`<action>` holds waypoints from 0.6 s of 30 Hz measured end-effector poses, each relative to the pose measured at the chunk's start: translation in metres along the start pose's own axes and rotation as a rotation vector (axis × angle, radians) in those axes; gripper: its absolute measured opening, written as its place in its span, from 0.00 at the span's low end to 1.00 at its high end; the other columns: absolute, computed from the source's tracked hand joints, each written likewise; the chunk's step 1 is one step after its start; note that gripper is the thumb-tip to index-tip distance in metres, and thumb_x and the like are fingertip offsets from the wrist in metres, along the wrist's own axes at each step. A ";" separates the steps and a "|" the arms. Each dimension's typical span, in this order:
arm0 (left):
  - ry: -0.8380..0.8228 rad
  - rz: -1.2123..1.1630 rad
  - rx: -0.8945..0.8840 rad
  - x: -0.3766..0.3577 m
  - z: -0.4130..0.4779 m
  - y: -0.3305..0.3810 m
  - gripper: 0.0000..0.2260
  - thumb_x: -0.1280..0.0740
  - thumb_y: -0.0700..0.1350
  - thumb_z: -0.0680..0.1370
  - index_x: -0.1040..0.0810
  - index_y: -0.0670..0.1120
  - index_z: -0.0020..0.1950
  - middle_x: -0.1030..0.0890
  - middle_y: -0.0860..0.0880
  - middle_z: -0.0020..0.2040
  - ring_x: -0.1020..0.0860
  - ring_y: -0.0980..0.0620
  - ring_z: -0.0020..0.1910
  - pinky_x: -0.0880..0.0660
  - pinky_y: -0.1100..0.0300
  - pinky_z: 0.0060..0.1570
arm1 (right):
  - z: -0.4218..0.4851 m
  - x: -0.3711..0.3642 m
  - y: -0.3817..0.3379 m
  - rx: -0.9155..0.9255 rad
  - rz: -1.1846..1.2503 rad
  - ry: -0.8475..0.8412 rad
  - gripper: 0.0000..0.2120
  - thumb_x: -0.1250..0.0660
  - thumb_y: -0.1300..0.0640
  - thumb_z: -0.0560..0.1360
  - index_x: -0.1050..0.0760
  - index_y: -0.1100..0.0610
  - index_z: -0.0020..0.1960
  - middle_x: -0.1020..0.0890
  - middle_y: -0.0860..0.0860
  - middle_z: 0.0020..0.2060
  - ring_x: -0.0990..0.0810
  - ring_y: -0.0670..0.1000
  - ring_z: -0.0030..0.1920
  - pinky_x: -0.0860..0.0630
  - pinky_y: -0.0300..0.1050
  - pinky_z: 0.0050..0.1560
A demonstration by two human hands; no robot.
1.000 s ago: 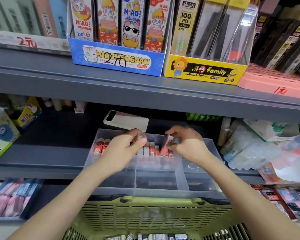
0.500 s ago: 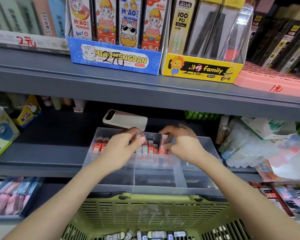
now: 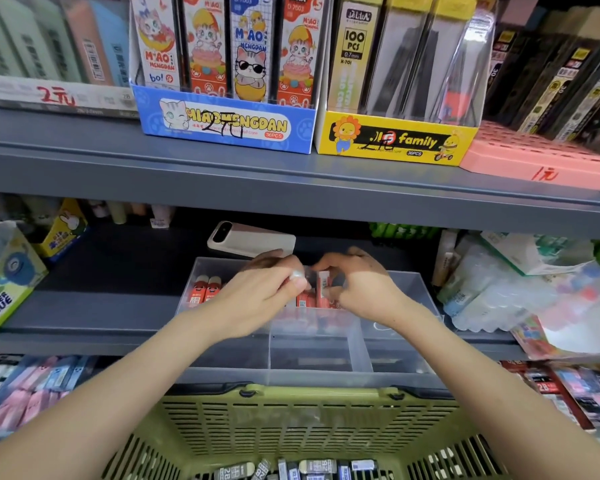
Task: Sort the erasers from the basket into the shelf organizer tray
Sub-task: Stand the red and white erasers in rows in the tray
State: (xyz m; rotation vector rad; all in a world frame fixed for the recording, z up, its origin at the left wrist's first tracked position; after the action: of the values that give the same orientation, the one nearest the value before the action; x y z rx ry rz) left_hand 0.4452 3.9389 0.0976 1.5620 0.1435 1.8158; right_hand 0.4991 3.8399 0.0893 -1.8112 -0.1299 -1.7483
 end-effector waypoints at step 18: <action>0.385 -0.676 0.367 0.024 -0.004 -0.050 0.04 0.34 0.46 0.77 0.20 0.52 0.47 0.18 0.56 0.46 0.22 0.63 0.44 0.28 0.70 0.46 | 0.010 -0.007 0.005 -0.041 -0.264 0.120 0.12 0.35 0.45 0.73 0.18 0.49 0.51 0.17 0.48 0.46 0.27 0.51 0.56 0.39 0.39 0.48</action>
State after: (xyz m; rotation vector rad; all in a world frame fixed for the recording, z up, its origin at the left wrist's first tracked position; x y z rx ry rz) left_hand 0.4640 3.9910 0.0904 1.1564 1.0986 1.5516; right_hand 0.5094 3.8431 0.0816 -1.7768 -0.2982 -2.0515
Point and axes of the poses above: each hand's wrist, its own z-axis towards the middle knuckle, its own x-axis out of the back of the hand, y = z × x, the point moved 10 cm from there along z, towards the middle knuckle
